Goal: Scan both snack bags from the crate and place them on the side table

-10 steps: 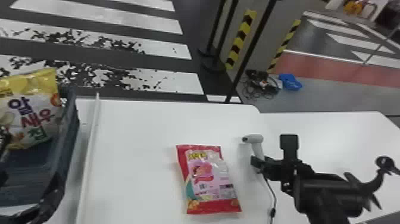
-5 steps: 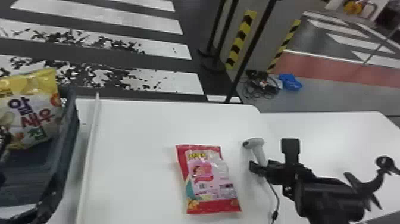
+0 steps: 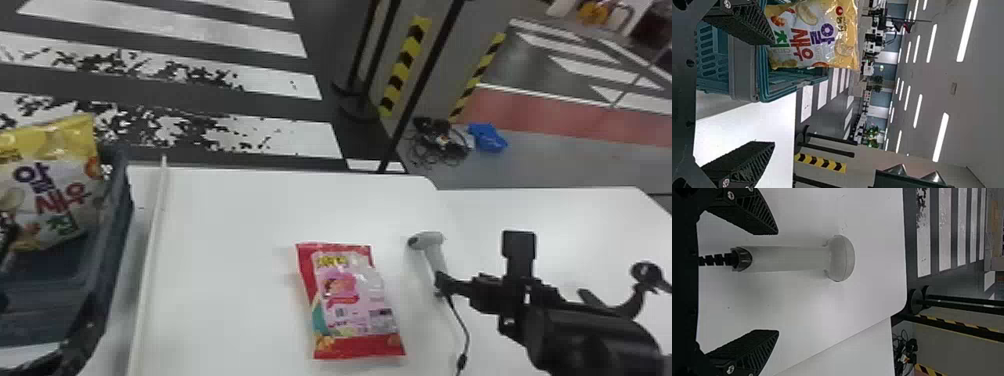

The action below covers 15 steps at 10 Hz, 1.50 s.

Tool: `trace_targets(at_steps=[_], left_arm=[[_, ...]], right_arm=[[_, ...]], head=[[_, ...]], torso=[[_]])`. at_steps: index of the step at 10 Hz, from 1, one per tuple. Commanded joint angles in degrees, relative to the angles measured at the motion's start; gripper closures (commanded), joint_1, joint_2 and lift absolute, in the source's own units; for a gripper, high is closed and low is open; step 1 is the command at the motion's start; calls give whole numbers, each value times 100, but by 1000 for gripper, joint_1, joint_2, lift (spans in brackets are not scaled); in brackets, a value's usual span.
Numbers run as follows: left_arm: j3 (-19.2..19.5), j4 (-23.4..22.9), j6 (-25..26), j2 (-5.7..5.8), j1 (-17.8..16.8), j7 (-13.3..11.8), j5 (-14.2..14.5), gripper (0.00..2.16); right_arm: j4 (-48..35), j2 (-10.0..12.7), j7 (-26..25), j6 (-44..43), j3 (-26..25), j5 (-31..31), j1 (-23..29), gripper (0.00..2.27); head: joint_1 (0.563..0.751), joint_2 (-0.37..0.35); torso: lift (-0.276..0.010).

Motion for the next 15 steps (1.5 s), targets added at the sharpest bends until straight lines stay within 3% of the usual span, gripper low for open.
trace_targets(at_steps=[1,3,5,7,15], left_arm=[[0,15,0,-2,-14,0,1,83],[18,24,0,-2,-14,0,1,83],[44,24,0,-2,-14,0,1,83],[35,50,0,7,-31,0,10,83],[53,121,-17,16,-40,-9,45,83]], right_arm=[[-546,2,156,556,-119,-417,299,107],[-1030,2,885,1769,-295,-918,493,120],[-1249,11,1351,2507,-444,-1428,607,127],[-1240,2,1756,2912,-435,-1560,563,127],[-274,-59,2248,2332,426,-1199,53,134]], head=[[695,-350],[695,-350],[695,-333],[695,-285],[695,-197]], torso=[[-95],[-95],[-95],[-95],[-95]])
